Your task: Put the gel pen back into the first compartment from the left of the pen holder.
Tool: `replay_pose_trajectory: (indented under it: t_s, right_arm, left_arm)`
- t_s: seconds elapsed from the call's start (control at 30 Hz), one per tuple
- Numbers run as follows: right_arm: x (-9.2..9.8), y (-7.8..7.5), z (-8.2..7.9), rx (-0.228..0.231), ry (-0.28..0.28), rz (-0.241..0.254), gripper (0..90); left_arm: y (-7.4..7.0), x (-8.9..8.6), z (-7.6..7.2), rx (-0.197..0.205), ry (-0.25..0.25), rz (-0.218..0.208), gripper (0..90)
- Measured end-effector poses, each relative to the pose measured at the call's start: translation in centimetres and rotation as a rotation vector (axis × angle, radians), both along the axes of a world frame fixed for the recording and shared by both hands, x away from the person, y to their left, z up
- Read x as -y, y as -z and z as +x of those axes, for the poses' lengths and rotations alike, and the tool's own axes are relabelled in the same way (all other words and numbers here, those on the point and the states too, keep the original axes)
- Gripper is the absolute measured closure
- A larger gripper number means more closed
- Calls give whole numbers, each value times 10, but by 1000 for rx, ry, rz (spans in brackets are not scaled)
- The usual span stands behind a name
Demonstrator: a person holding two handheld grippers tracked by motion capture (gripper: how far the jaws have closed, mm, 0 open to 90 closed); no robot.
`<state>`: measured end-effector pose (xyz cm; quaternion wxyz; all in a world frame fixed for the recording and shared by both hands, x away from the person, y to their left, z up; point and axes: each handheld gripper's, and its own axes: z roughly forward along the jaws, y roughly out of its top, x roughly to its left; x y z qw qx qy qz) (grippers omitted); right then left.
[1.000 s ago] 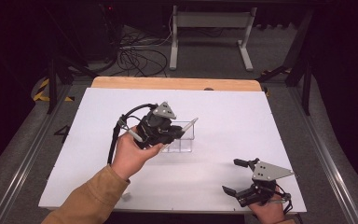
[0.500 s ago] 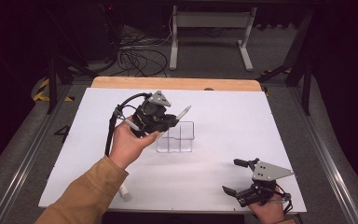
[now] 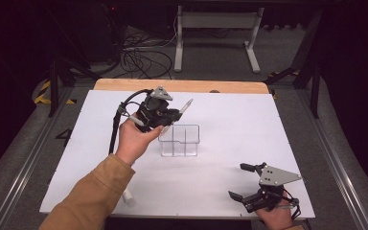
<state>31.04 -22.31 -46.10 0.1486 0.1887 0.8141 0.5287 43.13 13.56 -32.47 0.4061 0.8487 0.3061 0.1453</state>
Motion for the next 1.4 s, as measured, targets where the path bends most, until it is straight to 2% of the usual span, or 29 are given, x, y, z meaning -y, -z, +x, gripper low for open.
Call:
replay_pose_trajectory:
  t_s: [0.33,0.5,0.57,0.9,0.97,1.0,1.07,1.2,1.4]
  right_arm:
    - [0,0,0,-1,-2,3,27]
    - [0,0,0,-1,-2,2,27]
    - [0,0,0,0,-3,2,27]
    - [0,0,0,-4,-4,-1,27]
    - [0,0,0,-5,-5,1,27]
    - [0,0,0,-5,-5,1,27]
    - [0,0,0,-4,-5,1,27]
    - [0,0,0,-5,-5,1,27]
    - [-1,0,0,-5,-5,2,27]
  left_arm:
    - [8,-3,10,-15,-16,-45,787]
    - [16,-5,10,18,-31,-36,785]
    - [20,-5,10,5,-29,-33,785]
    - [27,-6,9,11,-41,-14,783]
    - [27,-7,9,9,-40,-21,779]
    - [26,-7,9,8,-32,-29,746]
    - [24,-8,6,14,-37,-51,575]
    - [15,-11,-5,65,-63,-46,375]
    - [4,-23,-24,96,-67,-37,282]
